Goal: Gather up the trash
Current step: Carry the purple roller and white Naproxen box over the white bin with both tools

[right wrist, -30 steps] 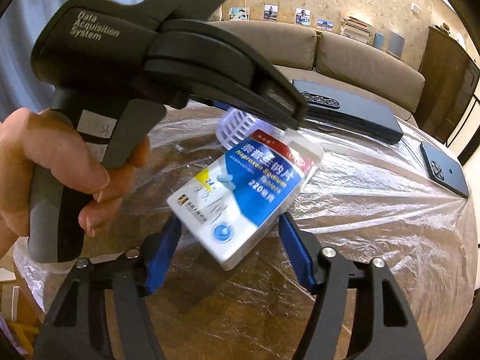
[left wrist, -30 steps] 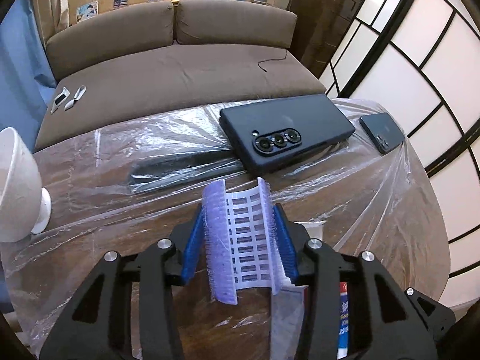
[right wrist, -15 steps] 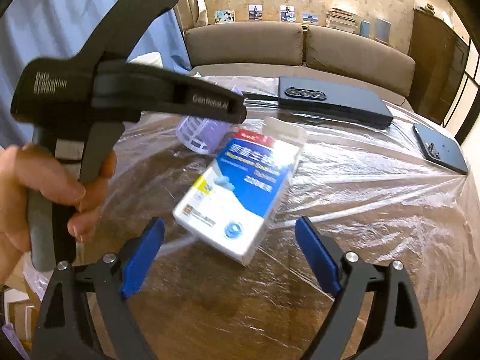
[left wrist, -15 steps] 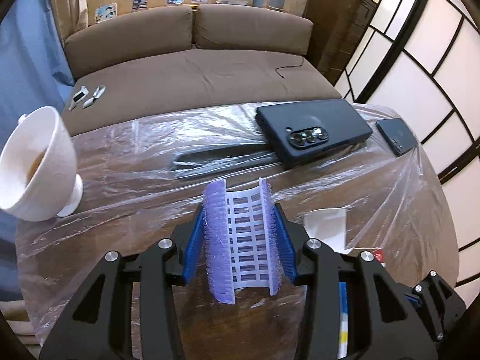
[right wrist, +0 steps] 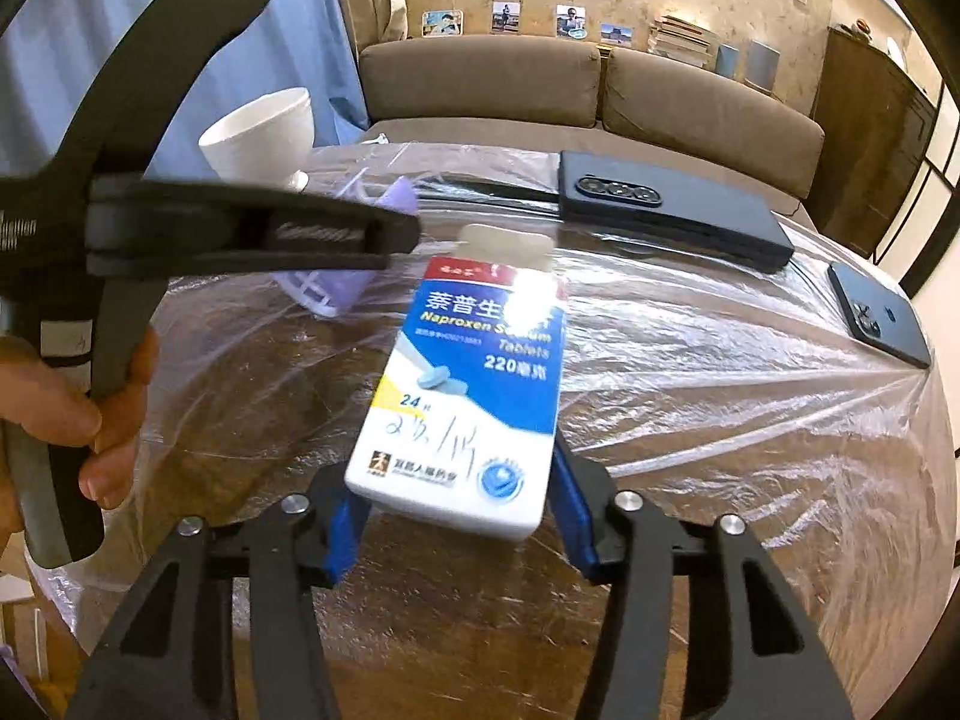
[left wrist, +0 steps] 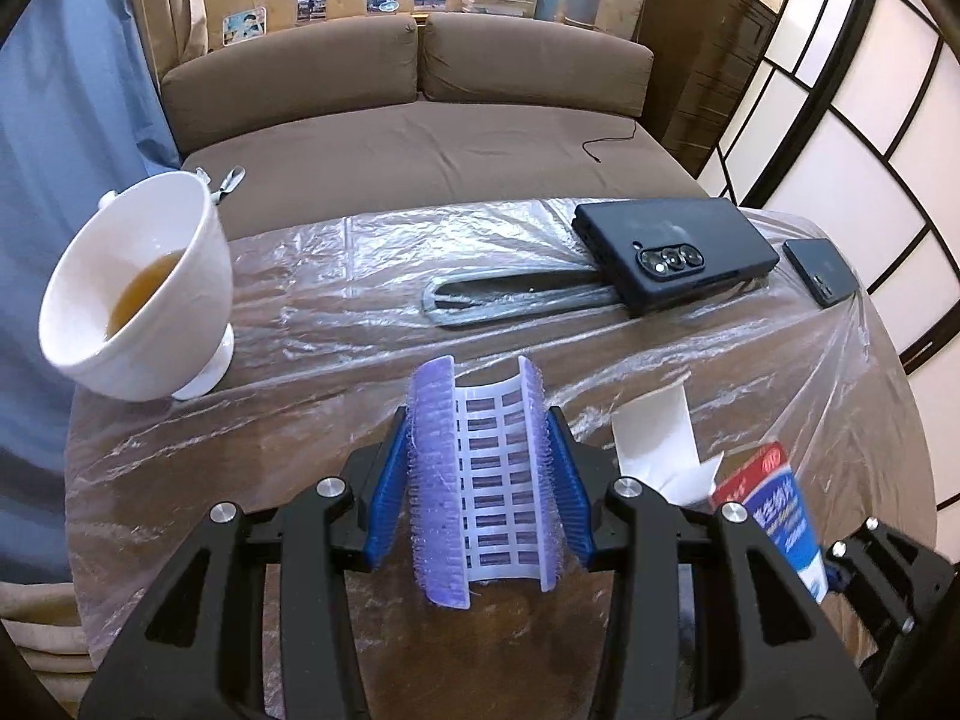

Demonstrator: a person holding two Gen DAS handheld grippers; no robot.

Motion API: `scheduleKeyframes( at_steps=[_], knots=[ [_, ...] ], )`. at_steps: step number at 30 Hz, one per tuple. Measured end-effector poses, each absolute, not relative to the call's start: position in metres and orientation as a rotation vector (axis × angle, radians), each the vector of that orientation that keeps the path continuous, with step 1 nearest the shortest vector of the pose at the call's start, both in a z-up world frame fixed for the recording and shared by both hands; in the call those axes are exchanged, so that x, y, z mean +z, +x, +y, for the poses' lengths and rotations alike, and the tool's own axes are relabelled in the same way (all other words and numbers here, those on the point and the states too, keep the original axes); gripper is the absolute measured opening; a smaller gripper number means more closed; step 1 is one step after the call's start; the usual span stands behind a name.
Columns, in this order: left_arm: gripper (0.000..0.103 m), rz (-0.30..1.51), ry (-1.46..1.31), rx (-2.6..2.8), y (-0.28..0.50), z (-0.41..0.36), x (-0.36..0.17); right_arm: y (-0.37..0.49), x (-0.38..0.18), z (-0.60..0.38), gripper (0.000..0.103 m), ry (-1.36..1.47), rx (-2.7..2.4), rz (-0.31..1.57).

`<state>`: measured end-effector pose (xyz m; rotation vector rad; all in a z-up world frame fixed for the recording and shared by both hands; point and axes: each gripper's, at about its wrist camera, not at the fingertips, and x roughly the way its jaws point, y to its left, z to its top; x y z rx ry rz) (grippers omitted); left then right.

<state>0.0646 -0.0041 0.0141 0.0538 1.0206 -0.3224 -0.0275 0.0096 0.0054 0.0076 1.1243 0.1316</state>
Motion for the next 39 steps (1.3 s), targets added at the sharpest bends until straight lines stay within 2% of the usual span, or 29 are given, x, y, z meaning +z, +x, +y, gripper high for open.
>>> scheduleKeyframes(
  at_steps=[10, 39],
  knots=[
    [0.045, 1.001, 0.061, -0.343, 0.031, -0.007, 0.017, -0.046, 0.021, -0.02, 0.047, 0.053, 0.157, 1.099],
    [0.045, 0.951, 0.04, -0.43, -0.082, -0.015, 0.037, -0.128, 0.055, -0.042, 0.047, 0.142, 0.181, 1.083]
  ],
)
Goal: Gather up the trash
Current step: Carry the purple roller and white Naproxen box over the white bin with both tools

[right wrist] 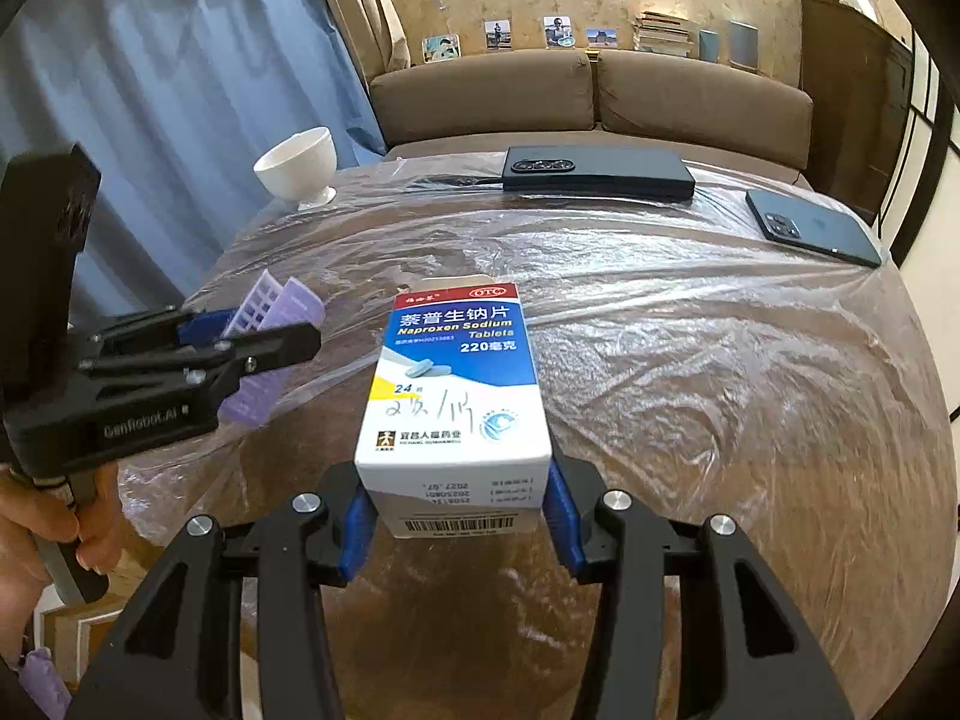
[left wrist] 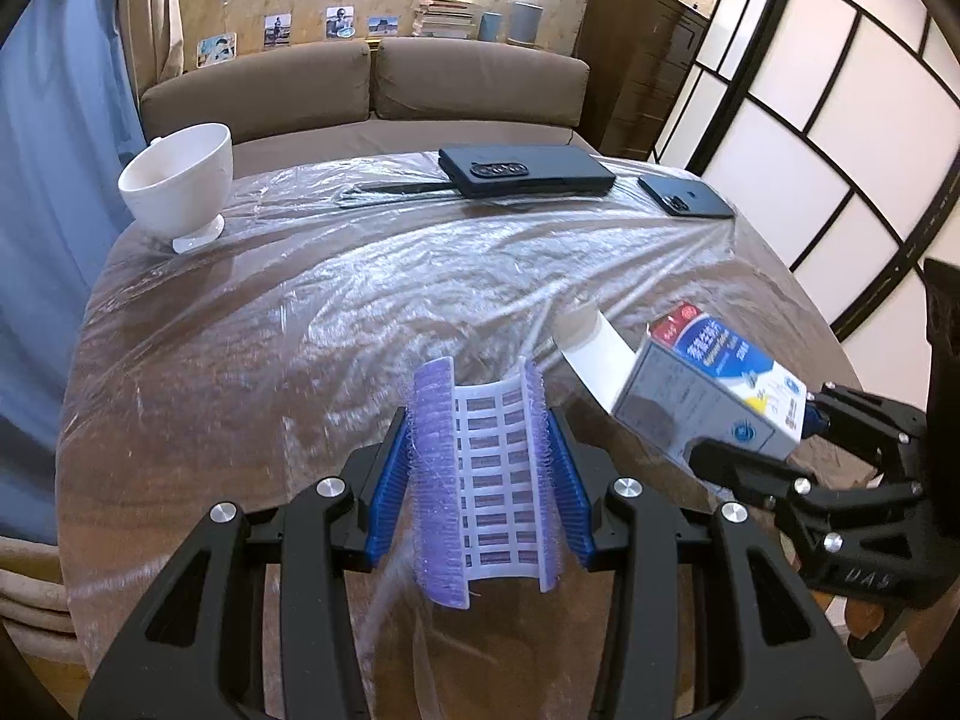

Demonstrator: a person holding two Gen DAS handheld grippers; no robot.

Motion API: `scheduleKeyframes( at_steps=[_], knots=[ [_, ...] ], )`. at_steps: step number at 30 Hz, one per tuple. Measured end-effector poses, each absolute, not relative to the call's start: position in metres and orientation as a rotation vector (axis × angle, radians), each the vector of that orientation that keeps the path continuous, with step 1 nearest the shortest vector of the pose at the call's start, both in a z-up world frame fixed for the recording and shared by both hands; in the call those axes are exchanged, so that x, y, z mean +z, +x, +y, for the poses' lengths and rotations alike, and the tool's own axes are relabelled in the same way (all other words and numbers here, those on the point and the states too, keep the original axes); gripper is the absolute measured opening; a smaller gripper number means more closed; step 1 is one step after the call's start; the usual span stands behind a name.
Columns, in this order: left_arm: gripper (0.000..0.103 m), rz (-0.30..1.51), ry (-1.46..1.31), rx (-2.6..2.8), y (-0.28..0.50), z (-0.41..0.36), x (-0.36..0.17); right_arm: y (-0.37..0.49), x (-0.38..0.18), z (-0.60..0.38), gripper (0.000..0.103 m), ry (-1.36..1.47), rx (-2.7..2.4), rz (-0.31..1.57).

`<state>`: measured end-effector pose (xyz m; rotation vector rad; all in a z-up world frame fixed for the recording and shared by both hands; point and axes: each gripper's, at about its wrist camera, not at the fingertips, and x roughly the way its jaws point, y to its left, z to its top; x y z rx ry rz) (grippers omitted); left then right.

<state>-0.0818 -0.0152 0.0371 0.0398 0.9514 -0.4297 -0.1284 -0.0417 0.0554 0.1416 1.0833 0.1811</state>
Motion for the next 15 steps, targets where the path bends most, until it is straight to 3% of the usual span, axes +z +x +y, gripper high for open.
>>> scheduleKeyframes(
  at_steps=[15],
  knots=[
    [0.045, 0.957, 0.026, -0.413, -0.131, -0.008, 0.039, -0.184, 0.072, -0.047, 0.047, 0.127, 0.162, 1.099]
  ],
)
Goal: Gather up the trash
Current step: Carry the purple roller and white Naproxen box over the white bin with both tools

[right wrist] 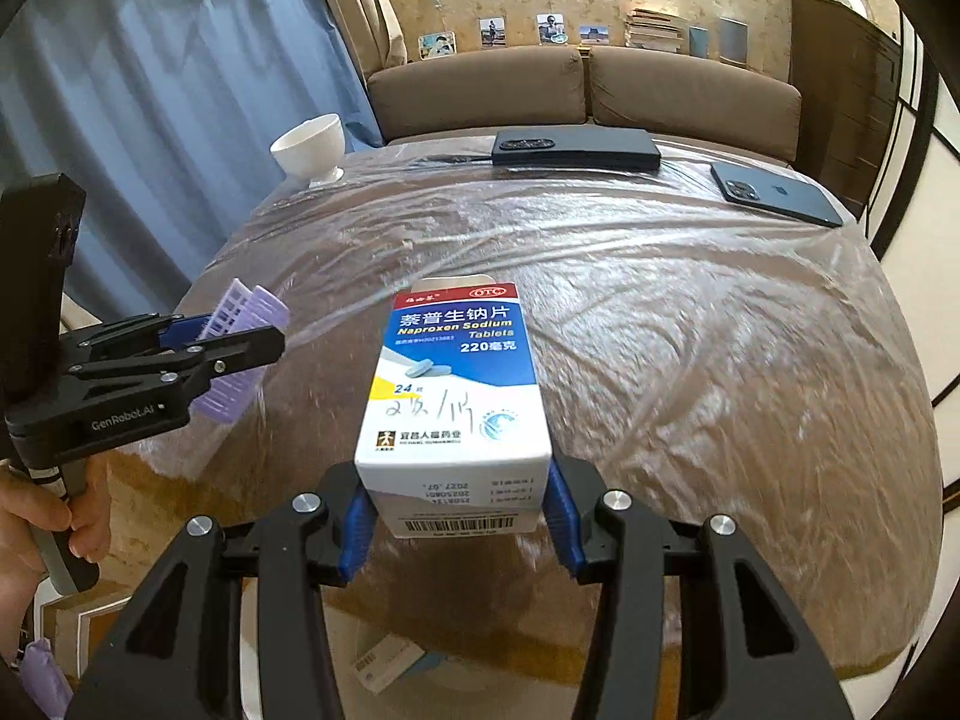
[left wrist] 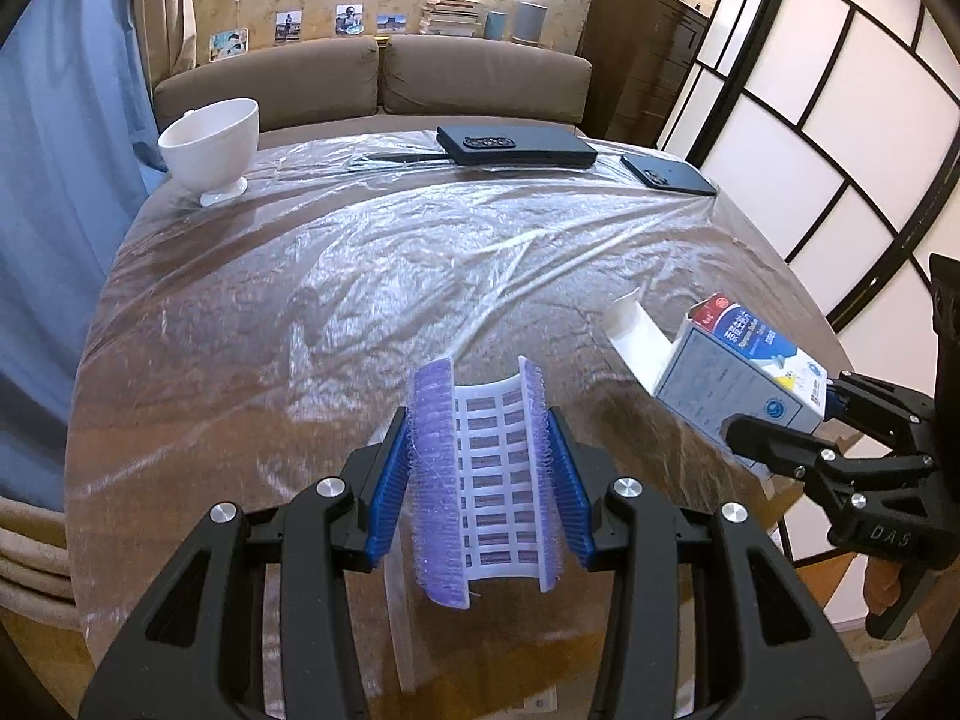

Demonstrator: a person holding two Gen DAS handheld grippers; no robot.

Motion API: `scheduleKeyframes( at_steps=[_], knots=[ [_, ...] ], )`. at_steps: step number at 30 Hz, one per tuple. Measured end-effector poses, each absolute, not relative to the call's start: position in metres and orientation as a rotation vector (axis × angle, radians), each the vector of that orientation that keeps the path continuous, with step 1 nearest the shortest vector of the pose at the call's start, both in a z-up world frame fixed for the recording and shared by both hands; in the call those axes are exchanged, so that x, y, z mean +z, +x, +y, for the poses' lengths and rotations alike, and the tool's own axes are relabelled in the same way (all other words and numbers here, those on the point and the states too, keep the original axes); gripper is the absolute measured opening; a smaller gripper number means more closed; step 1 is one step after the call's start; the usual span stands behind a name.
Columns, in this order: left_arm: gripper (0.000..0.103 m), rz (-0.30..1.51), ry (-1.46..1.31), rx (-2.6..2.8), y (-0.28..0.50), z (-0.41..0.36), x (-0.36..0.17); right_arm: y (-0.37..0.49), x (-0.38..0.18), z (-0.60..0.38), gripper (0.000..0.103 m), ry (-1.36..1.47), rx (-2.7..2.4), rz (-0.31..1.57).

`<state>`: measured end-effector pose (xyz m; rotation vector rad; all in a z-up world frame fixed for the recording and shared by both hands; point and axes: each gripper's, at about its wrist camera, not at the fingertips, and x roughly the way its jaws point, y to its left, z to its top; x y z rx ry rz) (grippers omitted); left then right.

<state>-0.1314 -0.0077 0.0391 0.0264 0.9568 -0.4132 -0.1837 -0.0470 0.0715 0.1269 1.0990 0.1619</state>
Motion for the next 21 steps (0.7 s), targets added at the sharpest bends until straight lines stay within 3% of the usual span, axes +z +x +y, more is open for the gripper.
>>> scheduleKeyframes(
  at_steps=[21],
  knots=[
    [0.045, 0.98, 0.028, -0.489, -0.199, -0.013, 0.043, -0.261, 0.095, -0.043, 0.047, 0.135, 0.169, 1.116]
  ],
)
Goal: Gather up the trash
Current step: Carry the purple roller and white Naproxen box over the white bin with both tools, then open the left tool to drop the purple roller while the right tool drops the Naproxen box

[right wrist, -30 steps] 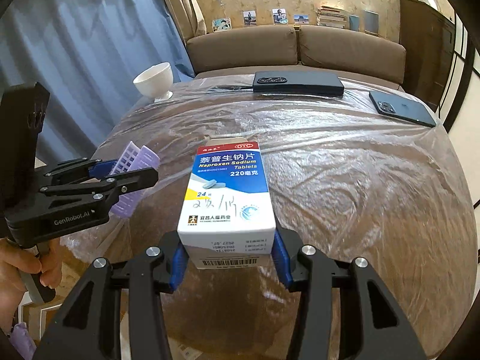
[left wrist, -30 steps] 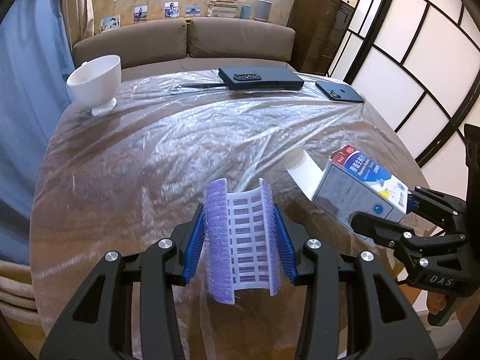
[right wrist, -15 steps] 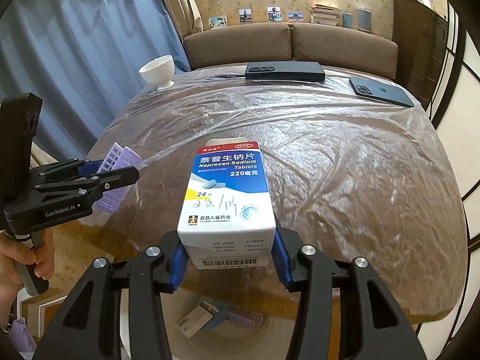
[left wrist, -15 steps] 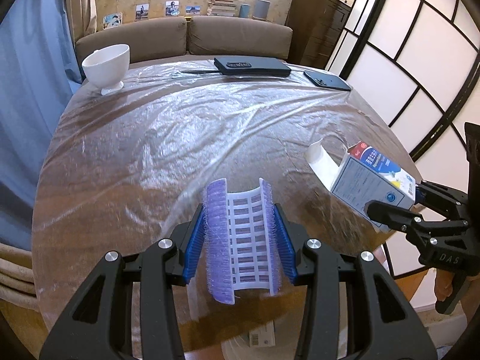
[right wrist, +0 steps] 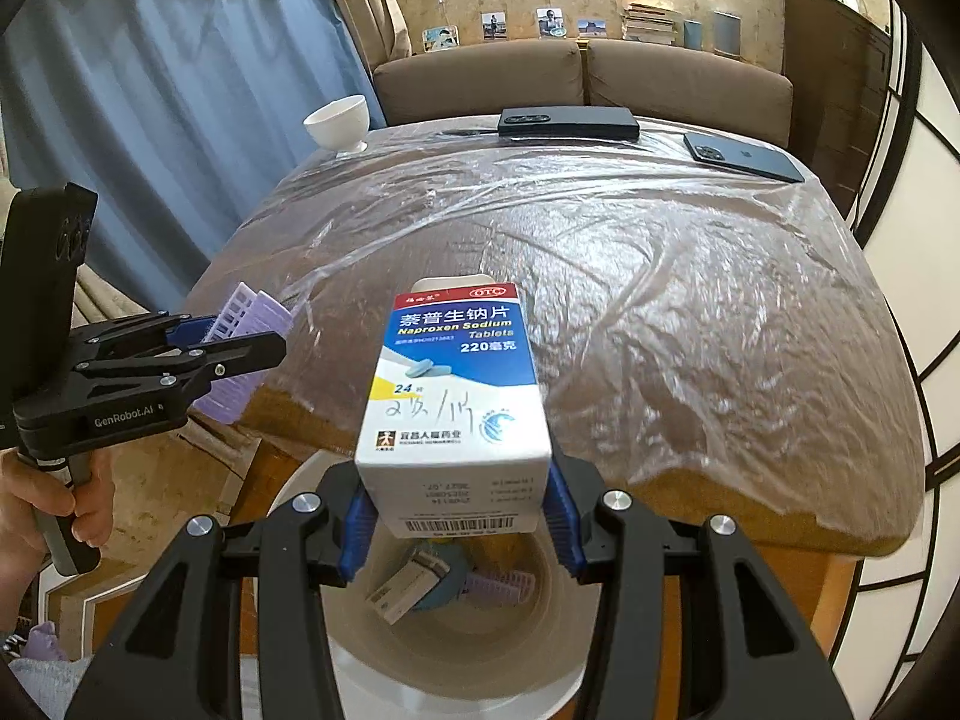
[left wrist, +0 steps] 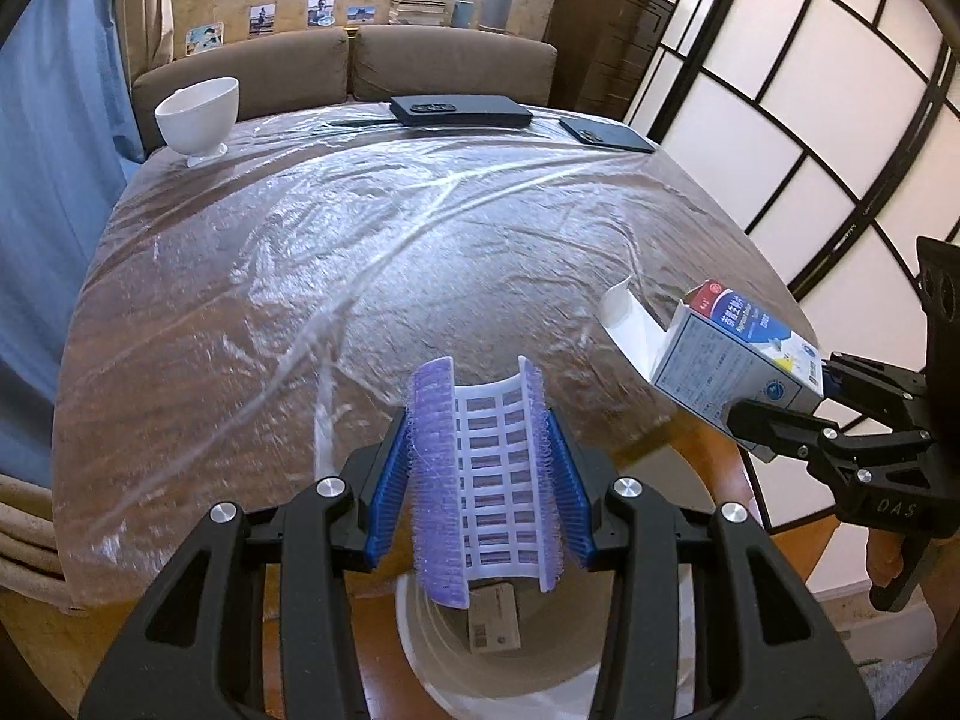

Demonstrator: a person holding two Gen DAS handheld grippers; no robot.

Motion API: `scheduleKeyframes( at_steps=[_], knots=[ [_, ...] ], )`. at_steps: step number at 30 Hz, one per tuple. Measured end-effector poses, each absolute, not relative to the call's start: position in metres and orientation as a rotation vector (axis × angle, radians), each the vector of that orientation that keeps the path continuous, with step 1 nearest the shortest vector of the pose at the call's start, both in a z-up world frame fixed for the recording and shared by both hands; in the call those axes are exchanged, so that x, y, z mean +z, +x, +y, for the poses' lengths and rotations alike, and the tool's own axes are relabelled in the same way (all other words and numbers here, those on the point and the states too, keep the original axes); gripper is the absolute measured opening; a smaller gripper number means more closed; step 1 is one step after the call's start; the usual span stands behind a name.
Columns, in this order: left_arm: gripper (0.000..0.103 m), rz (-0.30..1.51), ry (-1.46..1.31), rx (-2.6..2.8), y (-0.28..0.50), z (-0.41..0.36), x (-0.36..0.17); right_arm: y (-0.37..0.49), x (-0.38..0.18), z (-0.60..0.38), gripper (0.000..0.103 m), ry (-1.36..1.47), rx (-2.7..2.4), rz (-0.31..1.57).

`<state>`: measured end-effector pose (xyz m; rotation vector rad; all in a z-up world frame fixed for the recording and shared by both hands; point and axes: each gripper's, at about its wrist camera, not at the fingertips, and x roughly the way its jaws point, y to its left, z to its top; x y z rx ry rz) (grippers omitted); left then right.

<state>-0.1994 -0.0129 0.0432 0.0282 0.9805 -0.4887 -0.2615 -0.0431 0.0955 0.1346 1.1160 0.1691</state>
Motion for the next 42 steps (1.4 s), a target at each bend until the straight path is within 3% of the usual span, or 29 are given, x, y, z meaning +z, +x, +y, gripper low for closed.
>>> scheduleKeyframes(
  at_steps=[19, 42],
  knots=[
    [0.045, 1.013, 0.074, -0.555, -0.245, -0.027, 0.035, -0.314, 0.097, -0.037, 0.047, 0.139, 0.198, 1.176],
    [0.045, 1.15, 0.134, -0.564, -0.261, -0.049, -0.022, -0.33, 0.043, -0.026, 0.047, 0.082, 0.237, 1.334]
  ],
)
